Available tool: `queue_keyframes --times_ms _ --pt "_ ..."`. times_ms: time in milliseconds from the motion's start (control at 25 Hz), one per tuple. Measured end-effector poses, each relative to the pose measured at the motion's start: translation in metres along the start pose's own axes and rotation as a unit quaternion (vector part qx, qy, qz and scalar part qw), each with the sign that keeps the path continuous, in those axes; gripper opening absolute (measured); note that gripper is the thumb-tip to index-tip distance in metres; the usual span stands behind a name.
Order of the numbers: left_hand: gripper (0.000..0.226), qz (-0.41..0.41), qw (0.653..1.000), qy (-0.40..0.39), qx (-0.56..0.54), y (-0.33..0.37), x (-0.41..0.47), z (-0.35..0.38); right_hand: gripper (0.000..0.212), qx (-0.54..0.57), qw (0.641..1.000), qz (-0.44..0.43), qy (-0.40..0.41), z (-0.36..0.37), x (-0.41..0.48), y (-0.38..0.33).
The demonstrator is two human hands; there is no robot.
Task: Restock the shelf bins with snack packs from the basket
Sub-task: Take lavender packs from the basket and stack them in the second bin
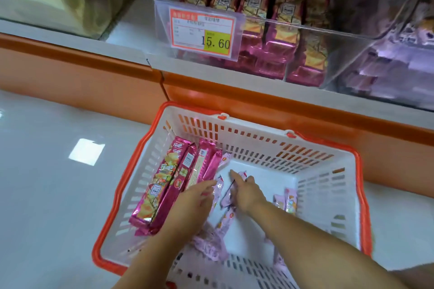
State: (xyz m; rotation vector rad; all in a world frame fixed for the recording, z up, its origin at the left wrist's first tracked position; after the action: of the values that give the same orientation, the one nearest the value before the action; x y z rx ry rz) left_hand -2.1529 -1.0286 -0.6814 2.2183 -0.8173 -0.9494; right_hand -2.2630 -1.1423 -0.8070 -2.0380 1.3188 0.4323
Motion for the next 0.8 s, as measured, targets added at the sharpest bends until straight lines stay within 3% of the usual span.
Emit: queue_keyframes --times_ms 80,200,280,400,480,560,640,720,800 --pt "0.043 -0.011 1.0 -0.002 -0.005 0.0 0.004 0.002 0.048 0.015 1.0 0.019 -0.005 0.006 0.005 -0.001" --pt "0.042 -0.021 1.0 -0.014 -0.006 -0.002 0.006 0.01 0.018 0.144 0.984 0.048 0.088 -0.012 -0.001 0.008" --pt "0.04 -0.025 0.999 -0.027 -0.006 -0.001 0.008 0.018 0.018 0.253 0.957 0.041 0.136 -0.032 -0.011 0.014" --pt "0.044 -0.074 0.995 -0.05 -0.038 0.003 0.004 0.035 0.024 0.445 0.887 0.088 0.088 -0.053 -0.034 0.017" --pt "0.042 -0.133 0.98 -0.069 -0.13 0.008 -0.003 0.043 0.026 0.563 0.818 0.103 0.051 -0.068 -0.049 0.011" --pt "0.035 -0.195 0.933 -0.119 -0.278 0.018 -0.011 0.052 0.03 0.658 0.746 0.099 0.031 -0.085 -0.065 0.008" --pt "0.024 -0.219 0.888 -0.158 -0.372 0.034 -0.018 0.057 0.03 0.701 0.705 0.098 0.036 -0.099 -0.08 0.013" --pt "0.017 -0.188 0.896 -0.159 -0.368 0.049 -0.023 0.059 0.026 0.695 0.711 0.088 0.053 -0.108 -0.094 0.021" --pt "0.015 -0.124 0.936 -0.134 -0.302 0.066 -0.029 0.061 0.027 0.671 0.735 0.064 0.072 -0.121 -0.108 0.027"
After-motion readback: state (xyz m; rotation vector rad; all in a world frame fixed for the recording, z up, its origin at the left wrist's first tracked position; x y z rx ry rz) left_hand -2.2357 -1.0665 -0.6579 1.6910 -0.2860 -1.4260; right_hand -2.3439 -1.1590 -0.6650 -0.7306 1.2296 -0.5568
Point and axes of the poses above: each hand's wrist, its own x-axis towards the middle knuckle, its own z-axis out of the palm, y = z × x, the point moved 7 cm from there along x, towards the middle knuckle, and after that the axes turned 10 degrees about y, right-handed, at the moved point
